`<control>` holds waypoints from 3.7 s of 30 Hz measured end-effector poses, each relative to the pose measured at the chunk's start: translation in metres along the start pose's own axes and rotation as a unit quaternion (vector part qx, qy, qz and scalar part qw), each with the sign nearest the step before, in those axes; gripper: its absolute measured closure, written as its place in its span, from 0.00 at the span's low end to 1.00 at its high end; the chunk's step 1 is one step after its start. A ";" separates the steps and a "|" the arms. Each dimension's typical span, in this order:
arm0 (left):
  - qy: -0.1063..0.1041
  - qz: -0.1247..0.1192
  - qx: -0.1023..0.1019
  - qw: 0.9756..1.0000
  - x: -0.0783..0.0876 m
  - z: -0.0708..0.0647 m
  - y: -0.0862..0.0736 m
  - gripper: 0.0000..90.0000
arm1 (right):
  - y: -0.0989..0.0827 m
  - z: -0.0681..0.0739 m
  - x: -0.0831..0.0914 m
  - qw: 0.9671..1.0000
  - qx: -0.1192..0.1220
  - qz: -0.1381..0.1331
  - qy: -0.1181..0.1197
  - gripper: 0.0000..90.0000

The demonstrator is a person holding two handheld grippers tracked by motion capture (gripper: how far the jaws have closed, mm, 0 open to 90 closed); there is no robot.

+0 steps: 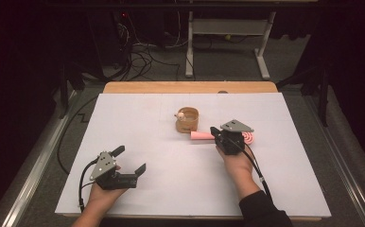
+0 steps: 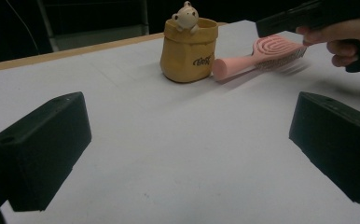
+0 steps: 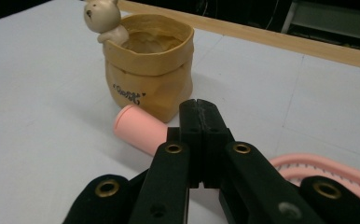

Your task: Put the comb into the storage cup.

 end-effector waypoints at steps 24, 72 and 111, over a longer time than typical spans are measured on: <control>0.009 -0.012 -0.002 1.000 0.006 0.002 0.003 0.00 | -0.012 0.015 -0.058 0.987 0.034 0.159 -0.004 1.00; 0.013 -0.009 0.003 1.000 0.006 0.002 0.003 0.00 | -0.021 -0.015 0.048 0.989 0.049 0.135 0.044 1.00; 0.011 -0.013 0.007 1.000 0.008 0.004 0.003 0.00 | 0.000 -0.030 -0.009 0.986 -0.035 0.163 0.002 0.00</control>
Point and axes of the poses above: each handheld gripper's, and its own axes: x roughly backward along the jaws, y roughly out of its top, z roughly to its left, the point moved 8 cm from there along -x, roughly forward along the jaws
